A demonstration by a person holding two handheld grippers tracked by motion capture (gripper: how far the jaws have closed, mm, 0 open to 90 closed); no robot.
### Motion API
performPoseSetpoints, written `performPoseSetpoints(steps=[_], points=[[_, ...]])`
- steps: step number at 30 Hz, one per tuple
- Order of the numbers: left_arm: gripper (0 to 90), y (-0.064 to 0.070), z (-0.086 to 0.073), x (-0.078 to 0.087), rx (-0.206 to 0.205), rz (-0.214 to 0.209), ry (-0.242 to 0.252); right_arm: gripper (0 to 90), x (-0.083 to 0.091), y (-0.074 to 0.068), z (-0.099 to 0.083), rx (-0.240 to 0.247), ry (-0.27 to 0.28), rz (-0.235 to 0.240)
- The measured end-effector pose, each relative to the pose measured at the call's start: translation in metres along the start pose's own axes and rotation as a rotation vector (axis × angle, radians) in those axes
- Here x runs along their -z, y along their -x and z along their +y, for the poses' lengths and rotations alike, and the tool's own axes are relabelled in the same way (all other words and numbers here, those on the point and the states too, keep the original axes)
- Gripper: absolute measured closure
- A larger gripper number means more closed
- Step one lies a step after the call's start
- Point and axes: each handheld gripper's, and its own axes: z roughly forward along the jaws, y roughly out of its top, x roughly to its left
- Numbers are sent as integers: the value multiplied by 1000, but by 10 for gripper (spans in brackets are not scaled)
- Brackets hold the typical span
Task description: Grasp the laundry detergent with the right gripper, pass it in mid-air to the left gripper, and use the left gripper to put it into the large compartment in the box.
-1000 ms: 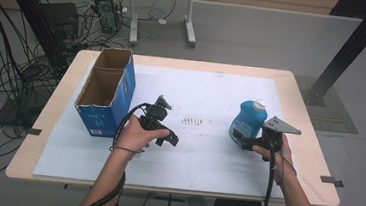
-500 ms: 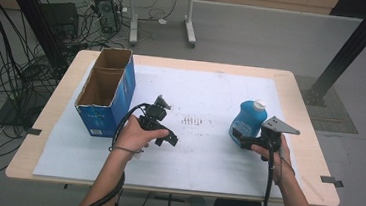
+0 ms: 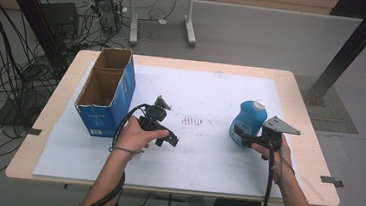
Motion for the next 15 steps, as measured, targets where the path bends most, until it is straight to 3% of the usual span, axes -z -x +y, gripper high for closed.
performPoseSetpoints(steps=[15], points=[[122,0,0,2,7,4,4,330,-2,0,-5,4,12,-8]])
